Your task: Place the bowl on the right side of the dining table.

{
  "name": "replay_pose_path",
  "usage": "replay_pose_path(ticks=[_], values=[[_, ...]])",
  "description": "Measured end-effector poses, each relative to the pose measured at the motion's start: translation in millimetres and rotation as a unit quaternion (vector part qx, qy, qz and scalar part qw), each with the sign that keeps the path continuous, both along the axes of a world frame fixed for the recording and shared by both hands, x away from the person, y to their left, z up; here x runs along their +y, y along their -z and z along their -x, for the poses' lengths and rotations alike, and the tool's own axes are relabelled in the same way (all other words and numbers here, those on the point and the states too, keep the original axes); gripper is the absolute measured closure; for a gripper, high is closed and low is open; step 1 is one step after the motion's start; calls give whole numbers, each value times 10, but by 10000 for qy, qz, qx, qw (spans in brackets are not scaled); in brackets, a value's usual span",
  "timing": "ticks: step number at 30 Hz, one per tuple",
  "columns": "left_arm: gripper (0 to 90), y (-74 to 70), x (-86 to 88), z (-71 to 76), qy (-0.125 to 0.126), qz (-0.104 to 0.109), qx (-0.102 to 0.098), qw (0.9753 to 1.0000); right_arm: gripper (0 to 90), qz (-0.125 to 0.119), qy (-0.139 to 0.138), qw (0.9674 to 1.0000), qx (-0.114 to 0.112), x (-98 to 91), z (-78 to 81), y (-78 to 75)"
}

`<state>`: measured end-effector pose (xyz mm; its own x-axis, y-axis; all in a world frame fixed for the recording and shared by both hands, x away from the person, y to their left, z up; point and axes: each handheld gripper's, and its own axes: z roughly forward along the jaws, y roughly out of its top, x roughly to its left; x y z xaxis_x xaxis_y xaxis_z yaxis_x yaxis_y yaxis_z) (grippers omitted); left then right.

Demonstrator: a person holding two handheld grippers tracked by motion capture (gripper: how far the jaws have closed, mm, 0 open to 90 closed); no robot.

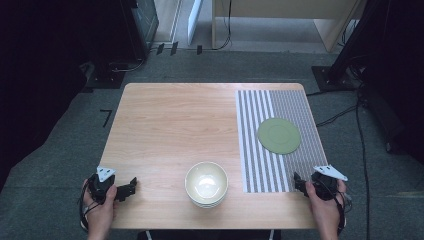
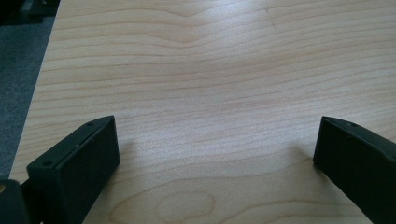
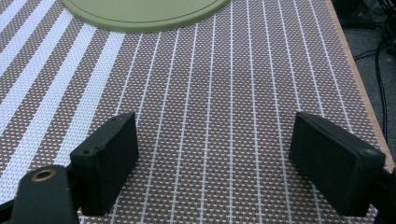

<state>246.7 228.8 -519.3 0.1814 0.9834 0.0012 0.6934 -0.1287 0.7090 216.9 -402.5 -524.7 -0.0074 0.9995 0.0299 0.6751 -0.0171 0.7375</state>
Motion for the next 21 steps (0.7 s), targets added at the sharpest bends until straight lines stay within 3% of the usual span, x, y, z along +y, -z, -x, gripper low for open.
replay_pose_path(ticks=[11, 17, 21], values=[[0, -39, -15, 22, -148, 20, -96, 9998, 137, 1, 144, 9999, -57, 34, 5, -19], [0, -180, -45, 56, -181, 151, -358, 9991, 137, -55, 104, 9994, -332, 114, 22, -177], [0, -260, -117, 93, -188, 125, -516, 9984, 137, -144, 34, 9989, -436, 168, 13, -265]])
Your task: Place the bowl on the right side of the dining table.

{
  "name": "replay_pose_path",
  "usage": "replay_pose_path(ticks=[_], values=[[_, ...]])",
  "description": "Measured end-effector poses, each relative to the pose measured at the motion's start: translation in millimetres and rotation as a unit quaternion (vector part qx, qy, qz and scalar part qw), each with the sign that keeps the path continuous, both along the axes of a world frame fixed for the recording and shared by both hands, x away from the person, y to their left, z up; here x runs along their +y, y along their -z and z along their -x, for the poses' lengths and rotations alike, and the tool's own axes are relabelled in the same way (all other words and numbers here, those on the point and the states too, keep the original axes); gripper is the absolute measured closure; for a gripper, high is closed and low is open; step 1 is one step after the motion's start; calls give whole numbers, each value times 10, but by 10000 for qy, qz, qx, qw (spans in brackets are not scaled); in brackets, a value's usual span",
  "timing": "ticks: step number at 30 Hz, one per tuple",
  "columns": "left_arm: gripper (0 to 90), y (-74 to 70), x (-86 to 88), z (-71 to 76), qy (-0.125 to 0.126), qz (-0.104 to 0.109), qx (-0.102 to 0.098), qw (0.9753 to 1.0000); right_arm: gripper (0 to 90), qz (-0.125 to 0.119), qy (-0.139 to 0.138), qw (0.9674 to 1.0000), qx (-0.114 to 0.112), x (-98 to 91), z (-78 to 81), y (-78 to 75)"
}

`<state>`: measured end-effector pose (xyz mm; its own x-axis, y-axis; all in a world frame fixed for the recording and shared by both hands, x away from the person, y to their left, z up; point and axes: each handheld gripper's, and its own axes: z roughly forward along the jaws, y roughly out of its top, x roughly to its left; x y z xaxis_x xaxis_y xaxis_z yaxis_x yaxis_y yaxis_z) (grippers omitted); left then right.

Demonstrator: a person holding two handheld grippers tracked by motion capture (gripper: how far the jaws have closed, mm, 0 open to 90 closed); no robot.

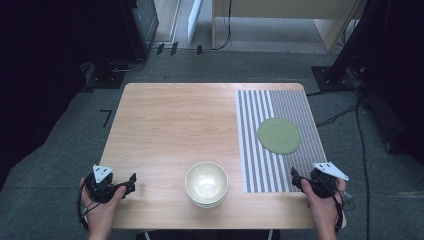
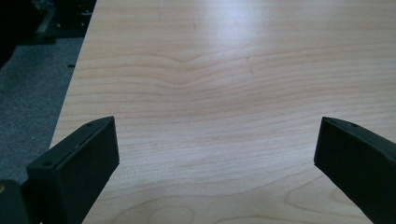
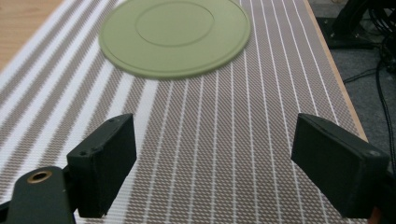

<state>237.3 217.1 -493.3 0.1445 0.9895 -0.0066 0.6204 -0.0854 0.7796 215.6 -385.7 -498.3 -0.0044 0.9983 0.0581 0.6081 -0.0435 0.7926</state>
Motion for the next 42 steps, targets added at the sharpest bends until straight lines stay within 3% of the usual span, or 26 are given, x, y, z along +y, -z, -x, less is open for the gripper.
replay_pose_path(ticks=[7, 24, 29, 38, 42], values=[[0, -108, -200, 3, 115, 24, -228, 9997, 136, -24, -161, 9998, -132, 127, -30, -133], [0, -298, -428, -36, 407, 37, -366, 9985, 136, -44, -520, 9981, -338, 472, -116, -401], [0, -400, -501, -64, 453, 134, -479, 9977, 136, -72, -612, 9973, -402, 569, -168, -471], [0, -427, -577, -76, 521, 223, -493, 9972, 137, -149, -690, 9964, -465, 677, -233, -547], [0, -457, -632, -85, 555, 367, -512, 9965, 137, -155, -742, 9960, -478, 742, -268, -579]])
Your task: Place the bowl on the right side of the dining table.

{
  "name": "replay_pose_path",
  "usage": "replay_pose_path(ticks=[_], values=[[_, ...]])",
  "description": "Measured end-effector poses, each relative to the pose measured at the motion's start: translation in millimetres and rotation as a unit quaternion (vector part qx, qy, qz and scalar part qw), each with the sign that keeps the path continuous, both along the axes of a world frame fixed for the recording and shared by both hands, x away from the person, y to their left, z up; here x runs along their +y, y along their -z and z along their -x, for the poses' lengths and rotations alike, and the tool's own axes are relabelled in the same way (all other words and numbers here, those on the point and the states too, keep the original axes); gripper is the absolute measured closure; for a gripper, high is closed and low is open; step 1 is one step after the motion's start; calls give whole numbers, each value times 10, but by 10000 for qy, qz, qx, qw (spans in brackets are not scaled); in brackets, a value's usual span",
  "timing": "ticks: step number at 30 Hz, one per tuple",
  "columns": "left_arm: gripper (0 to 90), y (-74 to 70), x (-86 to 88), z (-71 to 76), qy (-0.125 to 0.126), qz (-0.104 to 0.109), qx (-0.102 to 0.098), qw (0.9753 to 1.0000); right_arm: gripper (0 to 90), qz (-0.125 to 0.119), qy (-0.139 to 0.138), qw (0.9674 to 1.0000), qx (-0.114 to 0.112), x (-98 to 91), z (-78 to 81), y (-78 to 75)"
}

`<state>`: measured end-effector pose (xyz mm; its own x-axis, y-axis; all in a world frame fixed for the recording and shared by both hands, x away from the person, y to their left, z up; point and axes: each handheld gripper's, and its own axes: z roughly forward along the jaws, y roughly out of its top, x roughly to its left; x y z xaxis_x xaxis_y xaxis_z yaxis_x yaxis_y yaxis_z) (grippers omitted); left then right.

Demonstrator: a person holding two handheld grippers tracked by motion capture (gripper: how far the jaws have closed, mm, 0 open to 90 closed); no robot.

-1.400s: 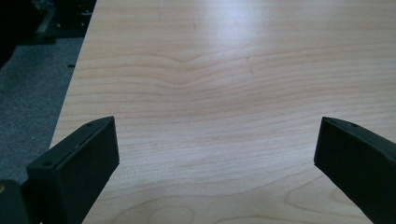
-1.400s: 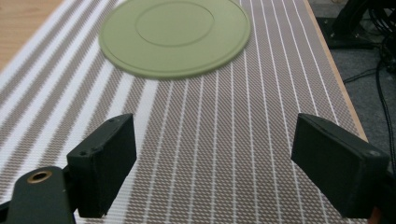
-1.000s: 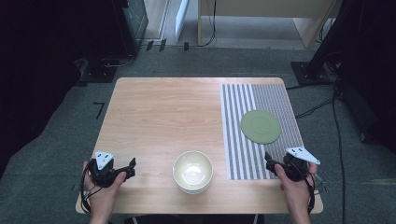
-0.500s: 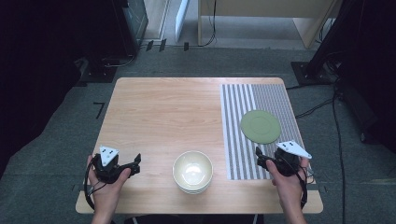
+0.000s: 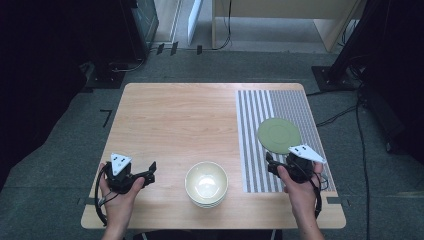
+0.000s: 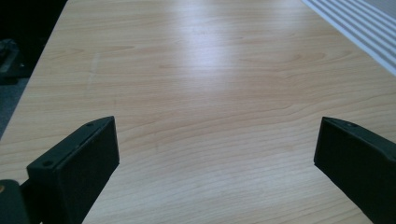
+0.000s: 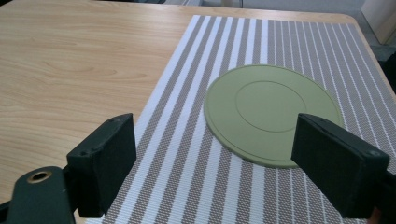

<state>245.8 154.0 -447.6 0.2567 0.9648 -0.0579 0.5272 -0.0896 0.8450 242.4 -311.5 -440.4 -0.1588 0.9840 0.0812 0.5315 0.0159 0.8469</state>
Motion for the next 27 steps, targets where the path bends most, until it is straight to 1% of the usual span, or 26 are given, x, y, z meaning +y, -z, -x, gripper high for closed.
replay_pose_path(ticks=[5, 9, 12, 15, 17, 19, 21, 24, 25, 26, 27], values=[[0, -52, -99, -11, 83, 26, -66, 9999, 137, -47, -72, 10000, -49, 106, -49, -62], [0, -85, -169, -16, 121, 101, -102, 9998, 137, -87, -102, 9999, -64, 164, -72, -90], [0, -91, -195, -18, 145, 109, -91, 9998, 137, -89, -112, 9999, -67, 194, -84, -95], [0, -105, -226, -28, 175, 155, -64, 9997, 137, -90, -160, 9998, -58, 255, -94, -97], [0, -134, -264, -51, 175, 224, -64, 9996, 137, -87, -174, 9998, -60, 290, -98, -99], [0, -147, -277, -57, 183, 233, -69, 9995, 137, -118, -176, 9998, -52, 302, -99, -100], [0, -170, -329, -57, 237, 259, -99, 9993, 137, -175, -232, 9996, -64, 365, -100, -114], [0, -172, -361, -44, 298, 265, -91, 9992, 137, -185, -281, 9994, -72, 408, -94, -124], [0, -169, -404, -31, 373, 281, -74, 9989, 137, -187, -320, 9993, -80, 446, -89, -128], [0, -169, -404, -31, 373, 281, -74, 9989, 137, -187, -320, 9993, -80, 446, -89, -128], [0, -168, -438, -22, 443, 296, -68, 9986, 137, -193, -364, 9991, -69, 479, -83, -126]])
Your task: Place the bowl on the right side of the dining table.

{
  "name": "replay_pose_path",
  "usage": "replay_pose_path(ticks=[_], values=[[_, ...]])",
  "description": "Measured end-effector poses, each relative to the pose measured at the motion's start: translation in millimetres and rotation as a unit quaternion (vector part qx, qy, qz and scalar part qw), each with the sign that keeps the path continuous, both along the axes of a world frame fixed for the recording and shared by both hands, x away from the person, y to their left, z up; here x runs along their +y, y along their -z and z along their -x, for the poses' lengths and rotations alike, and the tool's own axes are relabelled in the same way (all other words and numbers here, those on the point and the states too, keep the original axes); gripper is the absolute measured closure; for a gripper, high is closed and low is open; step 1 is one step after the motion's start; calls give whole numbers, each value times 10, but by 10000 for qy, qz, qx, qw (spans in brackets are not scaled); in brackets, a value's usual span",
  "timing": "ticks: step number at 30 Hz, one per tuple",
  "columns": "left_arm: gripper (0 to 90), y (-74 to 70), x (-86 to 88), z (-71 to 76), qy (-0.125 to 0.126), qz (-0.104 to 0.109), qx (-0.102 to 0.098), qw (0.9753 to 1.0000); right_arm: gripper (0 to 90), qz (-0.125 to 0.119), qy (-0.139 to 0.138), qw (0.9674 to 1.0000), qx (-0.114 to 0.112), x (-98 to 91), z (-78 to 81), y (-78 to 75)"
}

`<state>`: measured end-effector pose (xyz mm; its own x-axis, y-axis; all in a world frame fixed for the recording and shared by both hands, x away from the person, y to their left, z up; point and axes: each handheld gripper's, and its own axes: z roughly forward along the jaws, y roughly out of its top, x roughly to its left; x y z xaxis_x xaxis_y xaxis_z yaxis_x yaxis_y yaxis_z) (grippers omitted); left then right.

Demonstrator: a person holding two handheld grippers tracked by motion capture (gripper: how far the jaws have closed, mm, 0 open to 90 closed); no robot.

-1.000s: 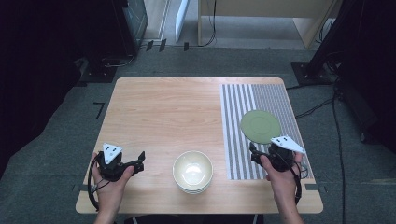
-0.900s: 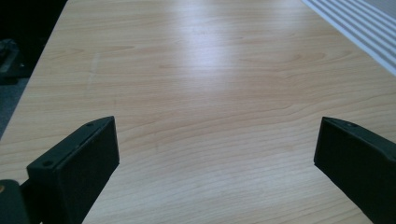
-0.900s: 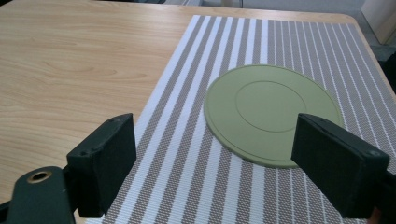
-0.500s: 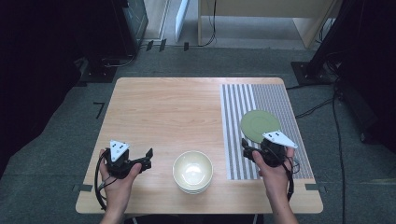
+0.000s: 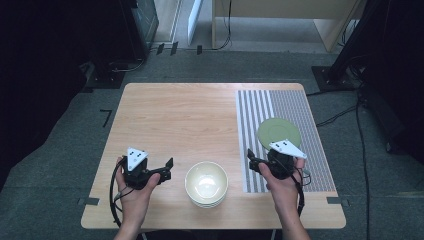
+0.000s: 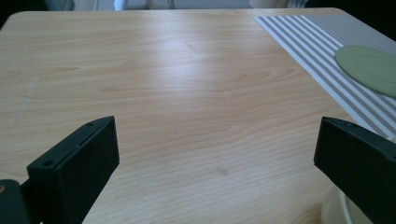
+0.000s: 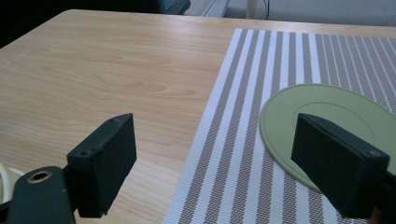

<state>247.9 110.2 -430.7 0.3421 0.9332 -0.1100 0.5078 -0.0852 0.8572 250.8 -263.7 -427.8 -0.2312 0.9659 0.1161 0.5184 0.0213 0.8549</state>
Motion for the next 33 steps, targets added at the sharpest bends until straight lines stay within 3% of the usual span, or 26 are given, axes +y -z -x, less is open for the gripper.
replay_pose_path(ticks=[21, 27, 28, 33], values=[[0, -86, -295, 168, 687, 129, -8, 9976, 140, -86, -417, 9991, 53, 330, 126, -21], [61, -80, -372, 205, 885, 107, -27, 9960, 141, -99, -500, 9987, 76, 404, 152, -20], [163, -76, -385, 213, 924, 104, -32, 9957, 141, -91, -512, 9986, 92, 420, 156, -15], [297, -54, -458, 243, 1226, 30, 12, 9925, 140, -135, -580, 9981, 169, 475, 161, 19]])
